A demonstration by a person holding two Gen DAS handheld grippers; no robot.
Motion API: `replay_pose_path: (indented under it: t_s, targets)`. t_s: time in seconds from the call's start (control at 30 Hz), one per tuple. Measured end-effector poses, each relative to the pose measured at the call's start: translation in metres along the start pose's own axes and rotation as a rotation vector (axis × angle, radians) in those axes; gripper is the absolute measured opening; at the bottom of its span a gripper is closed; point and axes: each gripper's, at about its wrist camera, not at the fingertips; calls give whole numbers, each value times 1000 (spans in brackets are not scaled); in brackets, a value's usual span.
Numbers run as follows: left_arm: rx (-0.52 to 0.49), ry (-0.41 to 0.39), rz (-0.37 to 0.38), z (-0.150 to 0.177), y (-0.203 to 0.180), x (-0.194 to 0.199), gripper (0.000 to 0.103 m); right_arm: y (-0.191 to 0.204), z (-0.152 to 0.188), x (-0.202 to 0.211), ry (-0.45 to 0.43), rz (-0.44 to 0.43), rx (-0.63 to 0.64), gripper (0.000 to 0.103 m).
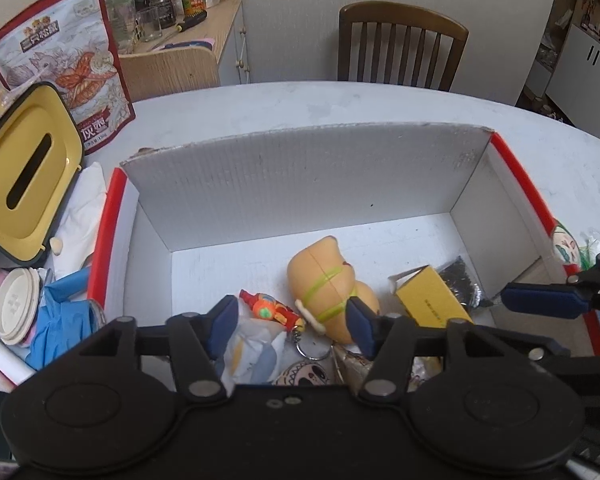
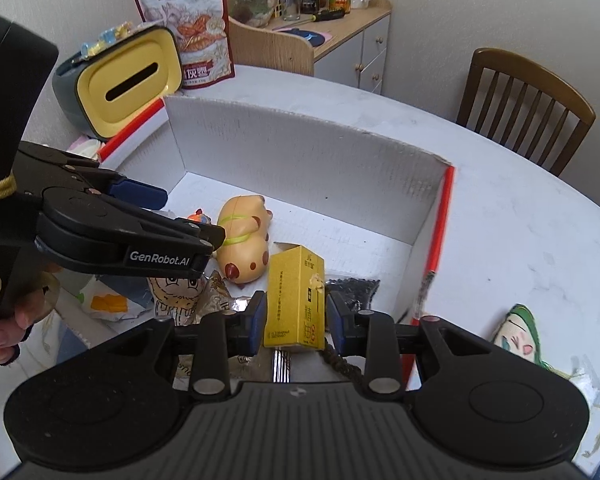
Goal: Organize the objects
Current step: 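Open both grippers to release the parrot keychain and yellow box, then move both grippers back from the box to the remaining items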
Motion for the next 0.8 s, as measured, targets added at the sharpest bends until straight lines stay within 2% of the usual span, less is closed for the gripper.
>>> replay_pose_path:
  t_s: [0.1, 0.33, 0.57, 0.7, 0.8]
  targets:
    - [-4, -17, 3, 0, -3, 10, 62, -2, 2, 13, -26, -4, -4, 49]
    - [-14, -62, 16, 3, -14, 35, 65, -11, 6, 41, -75, -15, -34, 50]
    - [-17, -100, 25, 5, -28, 59, 71, -18, 13, 70, -122, -35, -48, 57]
    - [-22, -124, 26, 8, -39, 72, 77, -24, 20, 88, -149, -49, -52, 66]
    - [-28, -138, 29, 9, -49, 82, 78, -31, 26, 100, -164, -63, -60, 67]
Point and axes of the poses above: each gripper's, at about its wrist camera, not at the fingertips, and x roughly against the way its jaws point, y to its left, z to its underside, and after that the axes turned 4 degrees about -y, right-handed
